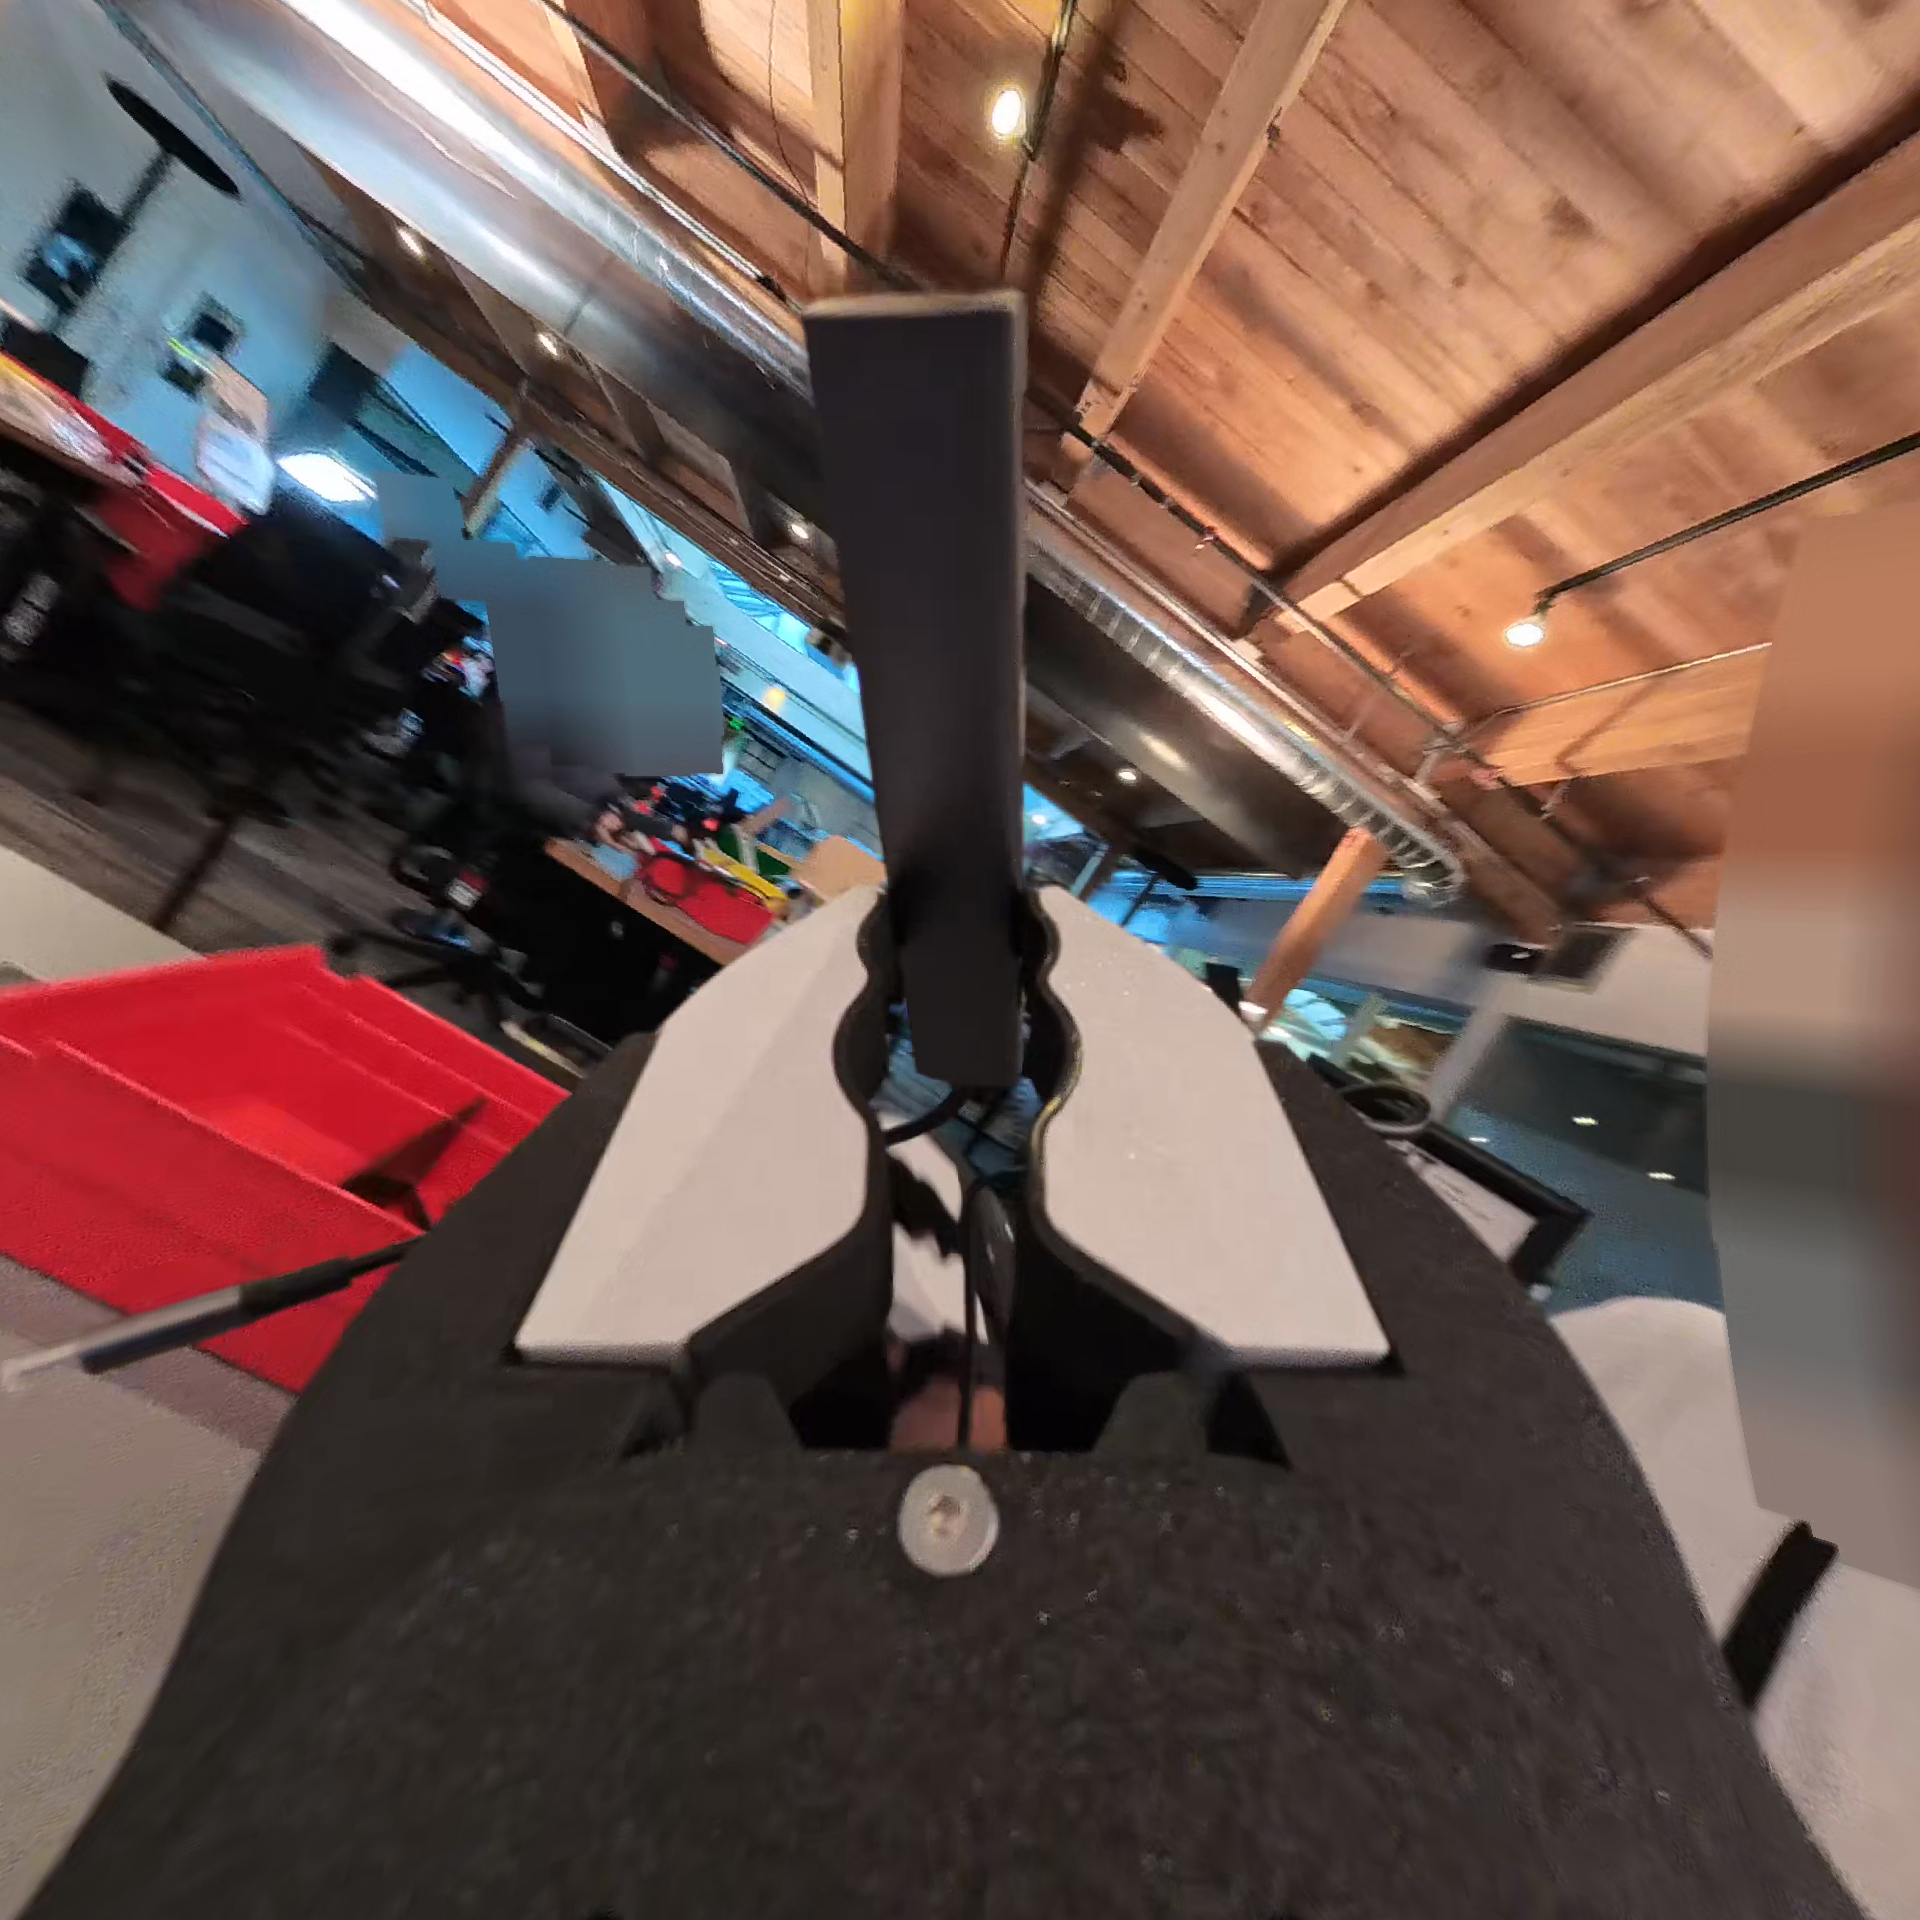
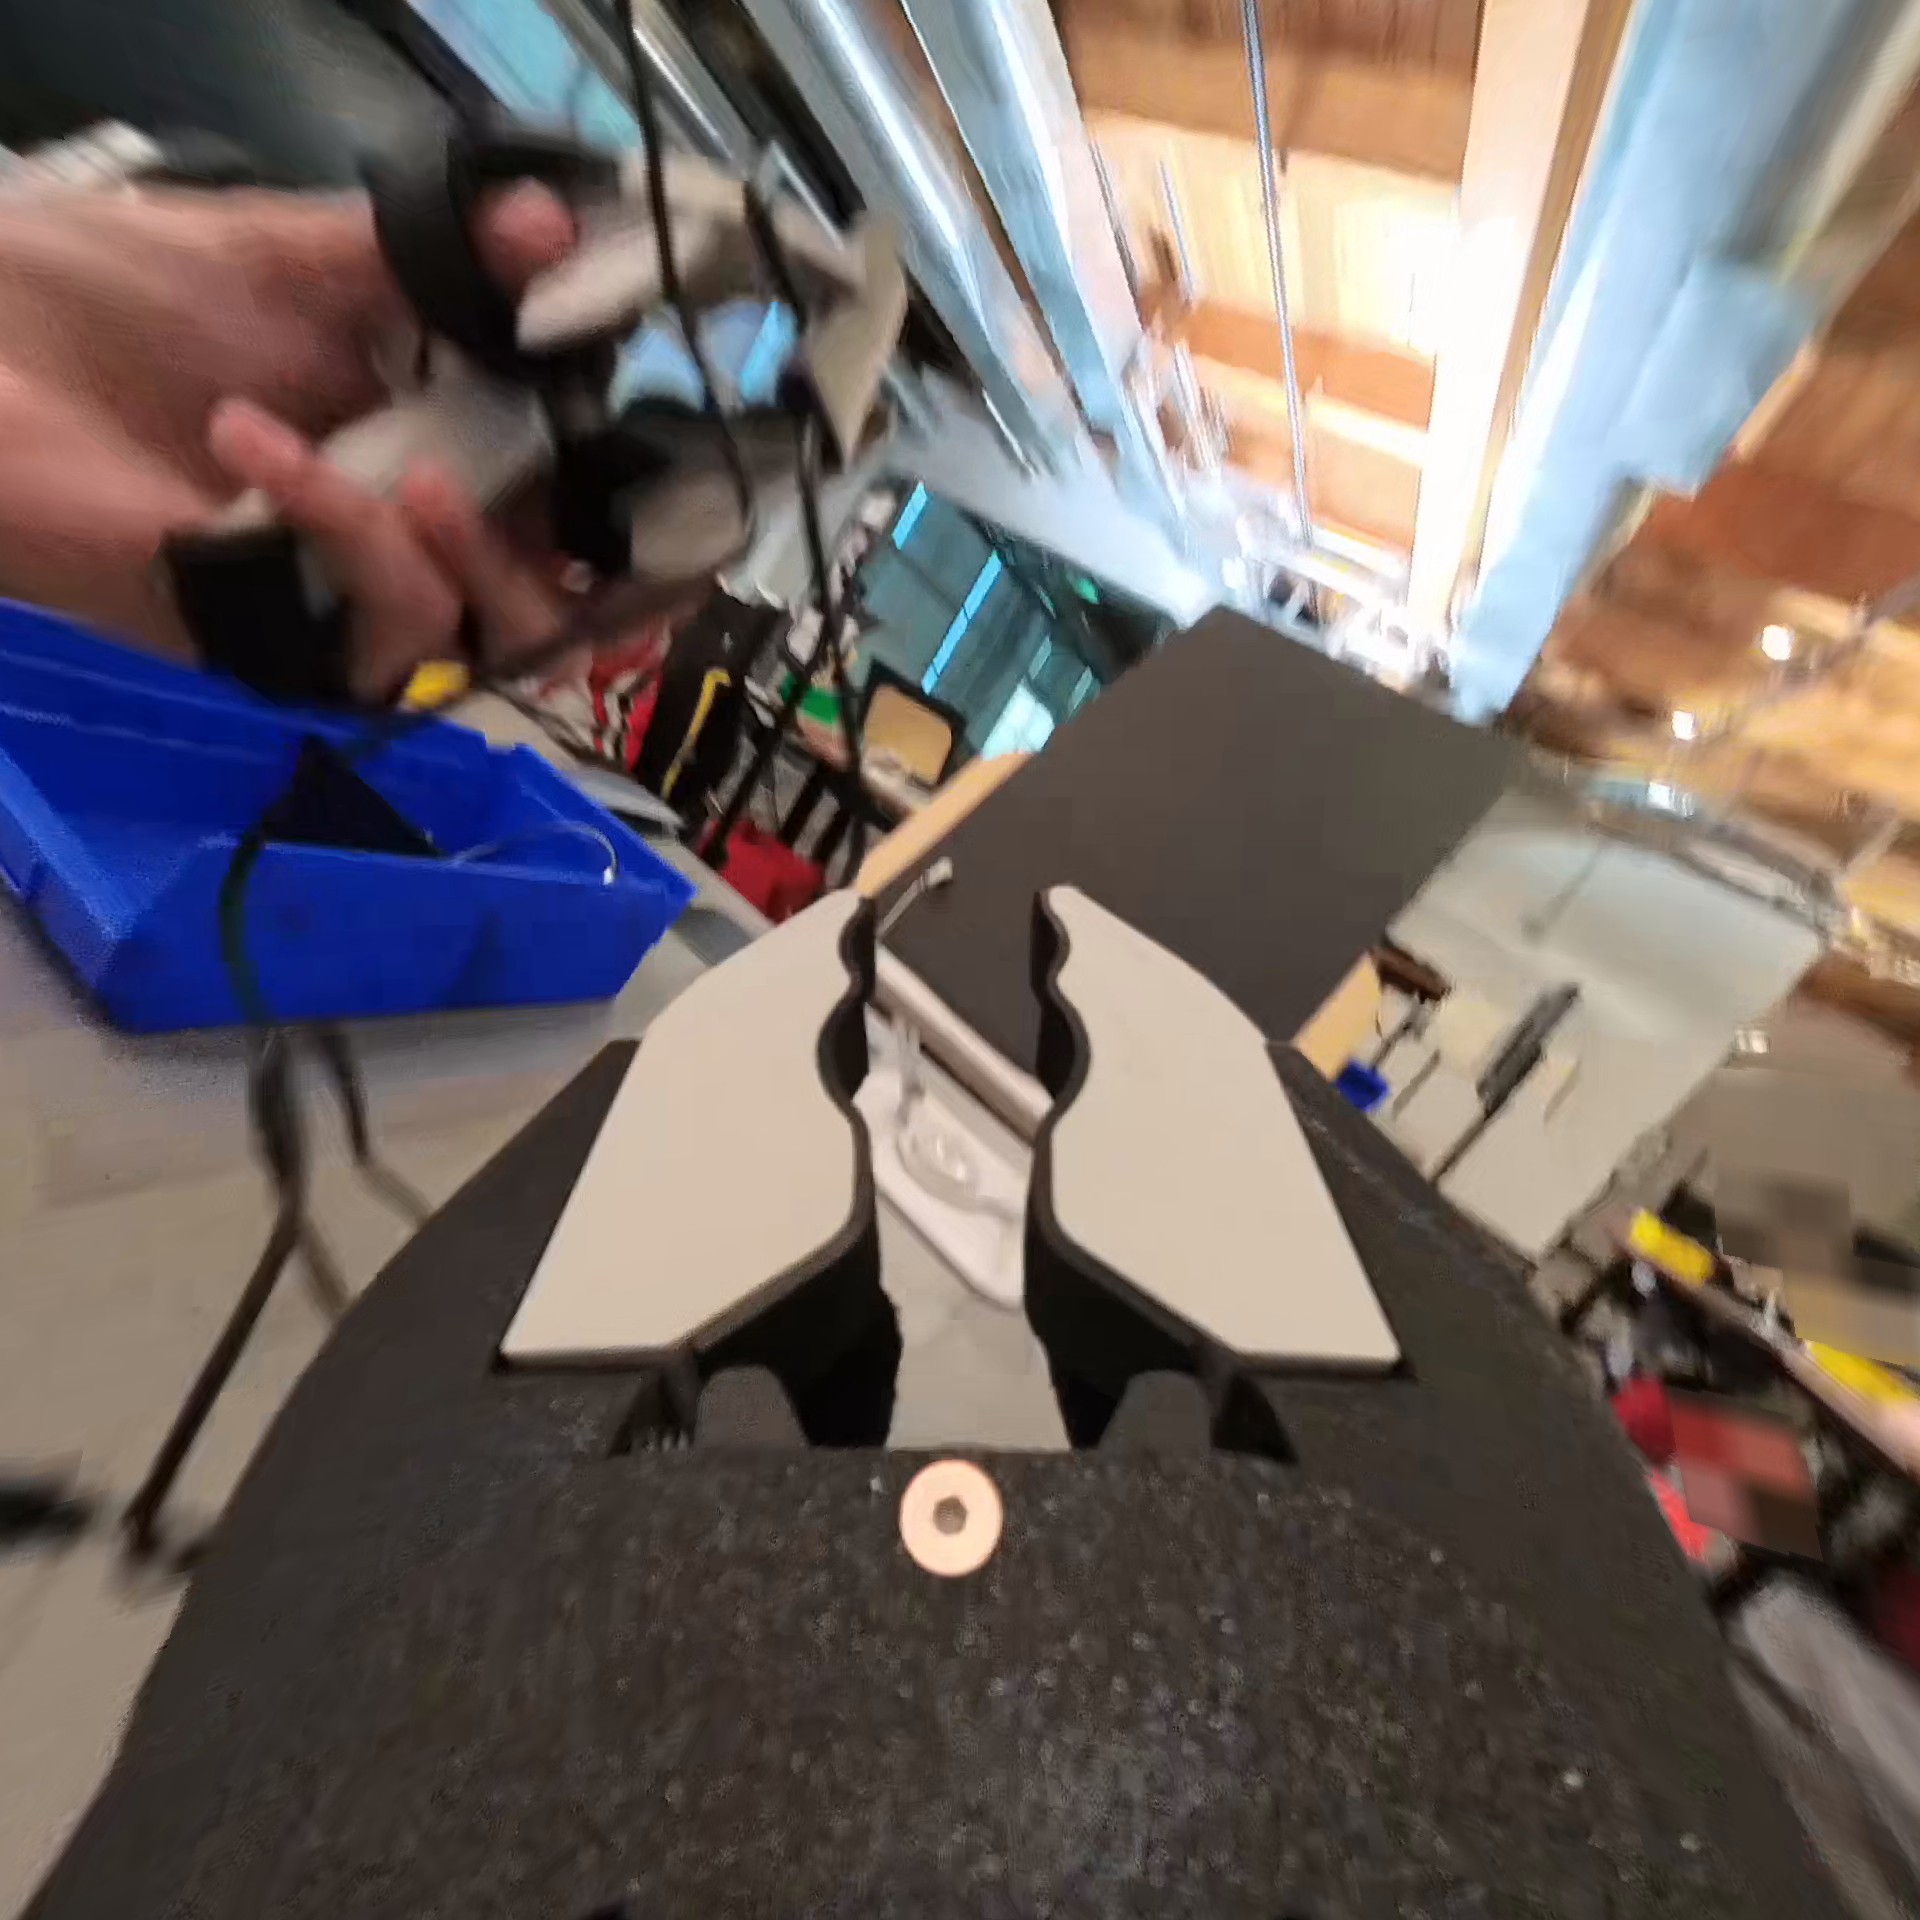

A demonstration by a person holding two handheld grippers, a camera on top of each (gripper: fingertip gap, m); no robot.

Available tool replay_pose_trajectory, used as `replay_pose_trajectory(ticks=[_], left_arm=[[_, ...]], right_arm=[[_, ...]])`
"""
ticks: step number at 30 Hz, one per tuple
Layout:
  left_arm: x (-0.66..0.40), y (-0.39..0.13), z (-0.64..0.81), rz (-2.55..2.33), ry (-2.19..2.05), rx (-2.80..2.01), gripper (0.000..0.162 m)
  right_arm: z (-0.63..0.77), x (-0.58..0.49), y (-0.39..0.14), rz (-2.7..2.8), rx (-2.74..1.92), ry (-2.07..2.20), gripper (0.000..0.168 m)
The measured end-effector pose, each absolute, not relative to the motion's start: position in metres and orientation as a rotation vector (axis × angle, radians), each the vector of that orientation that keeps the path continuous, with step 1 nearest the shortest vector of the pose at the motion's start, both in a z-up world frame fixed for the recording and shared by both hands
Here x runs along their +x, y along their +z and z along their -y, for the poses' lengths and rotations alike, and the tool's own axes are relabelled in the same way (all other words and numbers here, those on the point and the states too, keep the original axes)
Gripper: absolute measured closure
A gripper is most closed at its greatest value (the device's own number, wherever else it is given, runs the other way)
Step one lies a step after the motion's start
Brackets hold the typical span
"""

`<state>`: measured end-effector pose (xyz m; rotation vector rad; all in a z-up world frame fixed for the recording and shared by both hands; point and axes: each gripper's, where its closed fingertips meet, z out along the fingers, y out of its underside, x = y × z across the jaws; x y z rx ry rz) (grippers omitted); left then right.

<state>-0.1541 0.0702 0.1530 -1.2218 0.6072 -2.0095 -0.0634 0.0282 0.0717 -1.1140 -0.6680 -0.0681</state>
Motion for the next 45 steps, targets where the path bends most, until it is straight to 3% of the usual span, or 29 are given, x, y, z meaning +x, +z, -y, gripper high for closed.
replay_pose_trajectory(ticks=[4, 12, 20, 31, 37, 42, 45], left_arm=[[-0.145, 0.115, -0.061, -0.489, -2.109, -1.259, 0.139], [-0.132, 0.062, -0.063, -0.279, -2.228, -1.312, 0.139], [-0.115, 0.043, -0.048, -0.212, -2.413, -1.308, 0.14], [-0.108, 0.015, -0.043, -0.271, -2.449, -1.469, 0.138], [-0.152, -0.018, -0.045, -0.488, -2.045, -1.587, 0.147], [-0.174, -0.06, -0.036, -0.86, -1.232, -1.659, 0.139], [-0.172, -0.06, -0.031, -0.971, -0.979, -1.58, 0.138]], right_arm=[[-0.031, -0.092, 0.086, 0.798, -1.016, -0.002, 0.138], [-0.038, -0.128, 0.045, 0.857, -1.033, -0.053, 0.138], [-0.044, -0.124, 0.038, 0.901, -0.989, -0.138, 0.158], [-0.043, -0.119, 0.013, 0.963, -0.996, -0.197, 0.158], [-0.049, -0.115, 0.001, 0.99, -1.091, -0.214, 0.158], [-0.05, -0.13, -0.024, 1.095, -1.161, -0.227, 0.158], [-0.051, -0.142, -0.04, 1.154, -1.197, -0.249, 0.158]])
